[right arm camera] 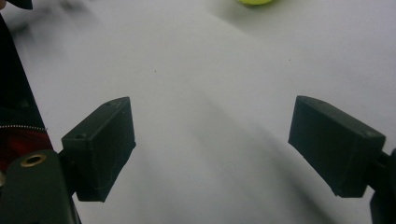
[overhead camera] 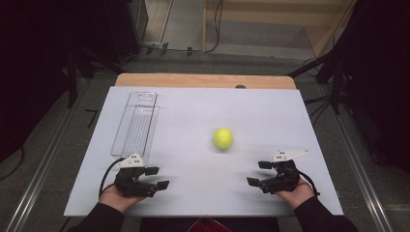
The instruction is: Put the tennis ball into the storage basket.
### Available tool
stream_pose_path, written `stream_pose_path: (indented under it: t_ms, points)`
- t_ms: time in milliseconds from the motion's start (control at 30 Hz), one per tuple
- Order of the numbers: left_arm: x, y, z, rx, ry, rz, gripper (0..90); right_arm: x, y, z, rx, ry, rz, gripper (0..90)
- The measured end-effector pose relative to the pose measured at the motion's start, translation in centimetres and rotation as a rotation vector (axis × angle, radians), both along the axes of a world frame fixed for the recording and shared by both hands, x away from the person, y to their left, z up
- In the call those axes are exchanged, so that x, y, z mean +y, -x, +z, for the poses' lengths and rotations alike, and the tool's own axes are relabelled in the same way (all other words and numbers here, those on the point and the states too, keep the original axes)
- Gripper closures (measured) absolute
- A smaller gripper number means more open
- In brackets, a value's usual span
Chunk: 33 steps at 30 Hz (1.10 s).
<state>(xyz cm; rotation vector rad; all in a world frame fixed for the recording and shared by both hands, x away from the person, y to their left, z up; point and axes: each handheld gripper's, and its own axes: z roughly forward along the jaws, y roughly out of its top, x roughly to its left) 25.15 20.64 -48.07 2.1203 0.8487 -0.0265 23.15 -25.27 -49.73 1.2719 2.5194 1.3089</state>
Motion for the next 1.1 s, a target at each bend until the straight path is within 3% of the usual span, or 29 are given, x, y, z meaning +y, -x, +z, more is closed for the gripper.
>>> stream_pose_path:
  t_ms: [300,767,1100]
  points:
    - [-0.05,0.15,0.08,-0.029,-0.024,-0.005,28.7,0.06,0.03,0.00,-0.004,0.006,0.003,12.7]
    - [-0.21,0.06,0.10,0.006,-0.003,-0.005,28.8,-0.05,0.08,-0.04,-0.009,0.012,-0.015,12.7]
    - [-0.30,0.04,0.11,0.002,-0.001,0.000,28.5,-0.06,0.13,-0.06,-0.005,0.018,-0.016,12.7]
